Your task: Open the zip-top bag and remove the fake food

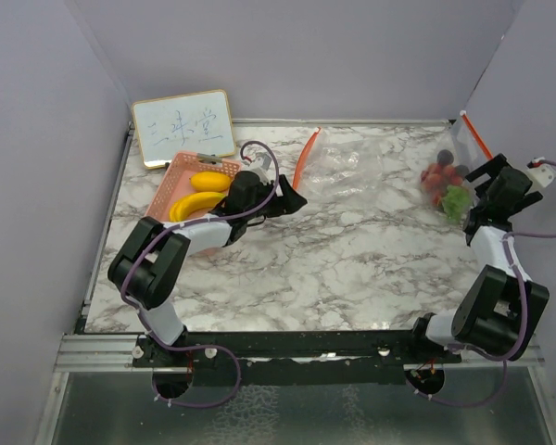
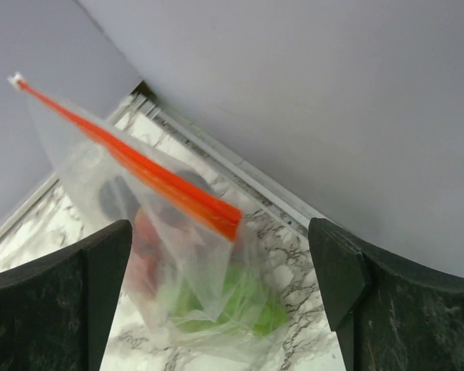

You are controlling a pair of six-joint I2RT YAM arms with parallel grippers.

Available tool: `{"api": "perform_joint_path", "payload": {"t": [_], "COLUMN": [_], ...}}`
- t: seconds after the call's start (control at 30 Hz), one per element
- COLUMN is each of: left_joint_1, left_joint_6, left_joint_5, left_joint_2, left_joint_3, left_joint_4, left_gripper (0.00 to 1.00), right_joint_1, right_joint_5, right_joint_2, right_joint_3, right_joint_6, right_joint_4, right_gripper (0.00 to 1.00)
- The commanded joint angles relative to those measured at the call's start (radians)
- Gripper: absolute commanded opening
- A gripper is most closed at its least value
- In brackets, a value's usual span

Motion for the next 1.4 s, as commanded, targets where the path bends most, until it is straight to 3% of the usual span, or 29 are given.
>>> {"api": "perform_joint_path", "payload": {"t": [0.0,0.07,0.17,0.27,0.5,0.93,1.23,1.37], "left_joint_1": [0.011,0.014,0.019,0.025,0.027,0.022,-0.033,-0.039], "left_joint_6": [-0.010,-0.010,-0.009,-0.007,-0.017,-0.052,-0.048,-0.052], "left_joint_5": [0.031,0.032,0.028,0.025,0.036,0.019,-0.016,-0.049], "left_joint_2": [0.008,0.006,-0.002,-0.005,-0.006,-0.006,-0.006,-0.005], "left_joint_3": [-0.014,-0.017,-0.025,-0.031,-0.041,-0.072,-0.059,-0.064], "left_joint_4": [0.039,0.040,0.040,0.038,0.054,0.076,0.061,0.068], "left_gripper": [0.76,0.76,0.76,0.76,0.74,0.73,0.73,0.73], "right_joint_1": [-0.003,-0.003,-0.003,-0.002,0.022,0.285,0.330,0.334], "right_joint_5": [-0.159,-0.198,-0.244,-0.328,-0.473,-0.553,-0.684,-0.748], "right_joint_2": [0.079,0.126,0.131,0.085,-0.015,-0.287,-0.426,-0.525], "right_joint_3": [0.057,0.090,0.075,0.008,-0.051,-0.241,-0.358,-0.331], "right_joint_6": [0.005,0.021,0.034,0.007,-0.073,-0.162,-0.114,-0.122], "right_joint_4": [0.046,0.021,0.028,0.108,0.080,-0.018,-0.059,-0.165], "right_gripper": [0.90,0.82,0.51,0.27,0.02,0.01,0.01,0.01]}}
